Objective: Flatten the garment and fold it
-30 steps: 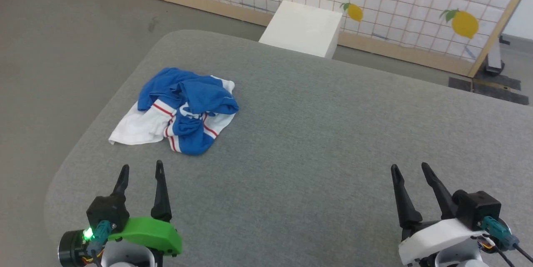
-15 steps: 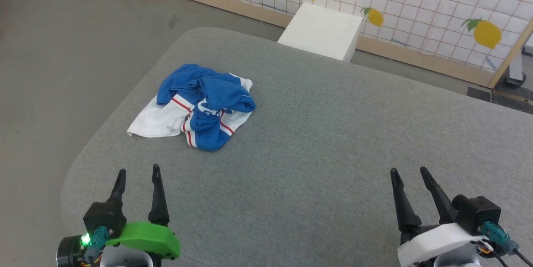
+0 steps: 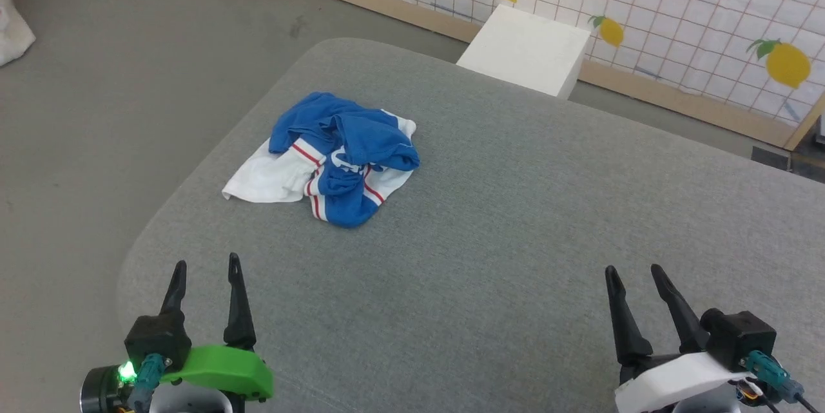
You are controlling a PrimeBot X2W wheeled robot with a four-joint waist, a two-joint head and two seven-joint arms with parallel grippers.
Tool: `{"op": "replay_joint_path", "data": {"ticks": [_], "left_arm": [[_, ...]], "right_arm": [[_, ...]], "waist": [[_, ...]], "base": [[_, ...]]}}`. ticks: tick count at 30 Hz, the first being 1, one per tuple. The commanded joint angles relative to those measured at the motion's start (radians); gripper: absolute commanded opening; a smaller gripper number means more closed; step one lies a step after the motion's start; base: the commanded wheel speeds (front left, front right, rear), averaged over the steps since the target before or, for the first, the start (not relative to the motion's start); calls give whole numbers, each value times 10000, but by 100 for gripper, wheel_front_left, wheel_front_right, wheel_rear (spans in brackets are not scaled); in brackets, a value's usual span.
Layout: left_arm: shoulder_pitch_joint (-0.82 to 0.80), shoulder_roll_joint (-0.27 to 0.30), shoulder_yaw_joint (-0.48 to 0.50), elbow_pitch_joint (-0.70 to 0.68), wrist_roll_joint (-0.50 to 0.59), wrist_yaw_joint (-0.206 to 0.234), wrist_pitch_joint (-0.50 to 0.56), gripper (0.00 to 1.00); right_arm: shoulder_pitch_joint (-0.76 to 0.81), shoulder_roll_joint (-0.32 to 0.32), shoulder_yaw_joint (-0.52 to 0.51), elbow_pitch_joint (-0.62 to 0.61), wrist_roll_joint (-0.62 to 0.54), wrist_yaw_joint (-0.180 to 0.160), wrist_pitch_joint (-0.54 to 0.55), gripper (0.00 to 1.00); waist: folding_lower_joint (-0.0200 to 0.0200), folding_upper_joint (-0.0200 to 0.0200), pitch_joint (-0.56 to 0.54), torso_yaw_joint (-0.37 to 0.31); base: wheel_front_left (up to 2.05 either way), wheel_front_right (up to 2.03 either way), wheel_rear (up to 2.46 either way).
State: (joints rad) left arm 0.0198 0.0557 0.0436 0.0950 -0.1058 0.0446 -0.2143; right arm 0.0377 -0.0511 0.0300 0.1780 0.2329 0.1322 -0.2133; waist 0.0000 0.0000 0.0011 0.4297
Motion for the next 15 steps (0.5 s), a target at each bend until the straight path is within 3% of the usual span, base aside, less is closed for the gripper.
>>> {"op": "replay_joint_path", "data": {"ticks": [1,15], "left_arm": [[111,-46,16,59,11,22,-129,100],[177,-53,19,223,-120,97,-416,100]], "right_arm": [[114,8,17,70,101,-13,-136,100],[112,9,57,312,266,-15,-425,100]], "waist": [[0,0,14,81],[0,0,61,597]], "base": [[0,0,0],[0,0,0]]}}
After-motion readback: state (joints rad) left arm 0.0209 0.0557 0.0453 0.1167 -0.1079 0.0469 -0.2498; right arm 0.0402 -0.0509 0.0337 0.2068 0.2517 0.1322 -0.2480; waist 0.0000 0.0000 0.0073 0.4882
